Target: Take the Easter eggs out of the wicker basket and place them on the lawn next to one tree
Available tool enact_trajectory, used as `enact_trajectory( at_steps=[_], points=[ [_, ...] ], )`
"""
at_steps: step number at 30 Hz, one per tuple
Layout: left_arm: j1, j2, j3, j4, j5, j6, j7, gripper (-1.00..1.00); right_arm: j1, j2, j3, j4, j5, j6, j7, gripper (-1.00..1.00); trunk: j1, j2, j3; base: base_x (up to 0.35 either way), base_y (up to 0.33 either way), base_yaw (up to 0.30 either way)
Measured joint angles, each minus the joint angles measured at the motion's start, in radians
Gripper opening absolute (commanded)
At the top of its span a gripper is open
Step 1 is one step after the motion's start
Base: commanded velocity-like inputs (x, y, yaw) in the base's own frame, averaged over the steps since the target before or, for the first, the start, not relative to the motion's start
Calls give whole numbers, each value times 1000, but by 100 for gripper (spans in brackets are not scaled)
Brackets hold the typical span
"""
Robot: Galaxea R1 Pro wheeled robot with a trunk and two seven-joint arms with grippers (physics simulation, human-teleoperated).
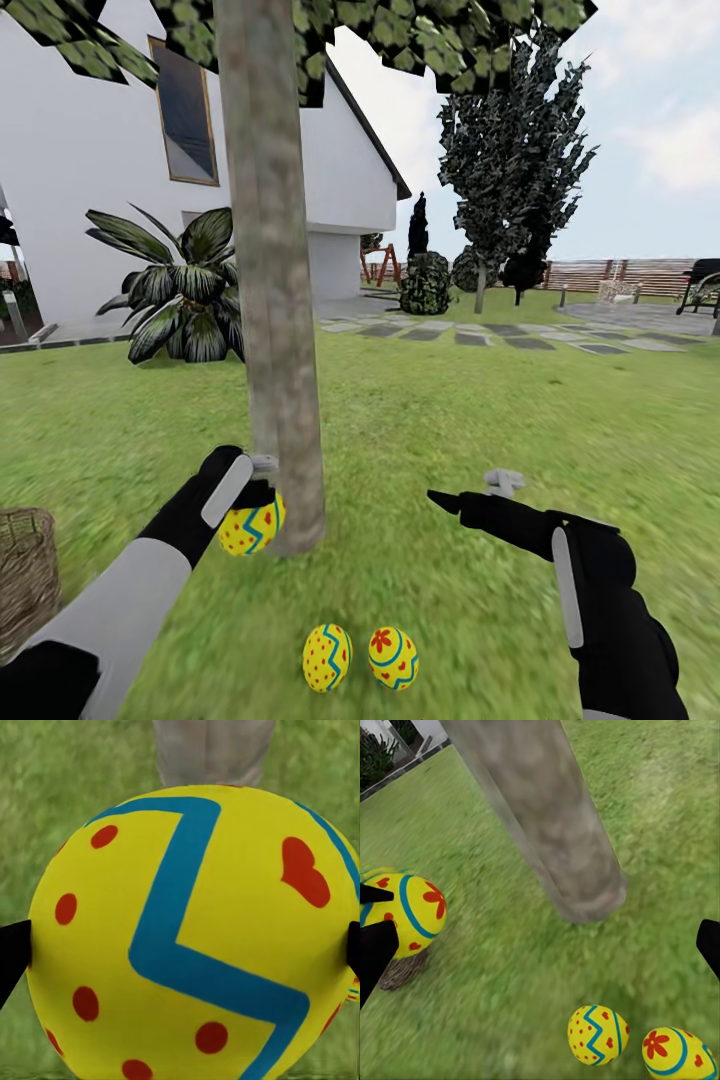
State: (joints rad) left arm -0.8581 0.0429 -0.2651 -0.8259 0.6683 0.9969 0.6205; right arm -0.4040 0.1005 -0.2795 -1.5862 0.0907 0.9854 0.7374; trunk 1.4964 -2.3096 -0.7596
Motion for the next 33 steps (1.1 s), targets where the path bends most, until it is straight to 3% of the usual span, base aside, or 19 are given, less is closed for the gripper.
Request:
enact_trajectory(
  at_steps=[4,8,27,33],
  points=[
    [0,0,-2,117,-3,-63,-87,-100,0,0,1,0,0,0,0,100,15,-28,-13,0,0,0],
    [0,0,-4,162,-8,-95,-141,-100,0,0,1,0,0,0,0,100,31,-56,-25,0,0,0],
    [0,2,-8,172,-13,-119,-152,-100,2,1,1,0,0,0,0,100,103,-189,-85,0,0,0],
    [0,2,-8,172,-12,-122,-152,-100,2,1,1,1,0,0,0,100,107,-191,-108,0,0,0]
  ],
)
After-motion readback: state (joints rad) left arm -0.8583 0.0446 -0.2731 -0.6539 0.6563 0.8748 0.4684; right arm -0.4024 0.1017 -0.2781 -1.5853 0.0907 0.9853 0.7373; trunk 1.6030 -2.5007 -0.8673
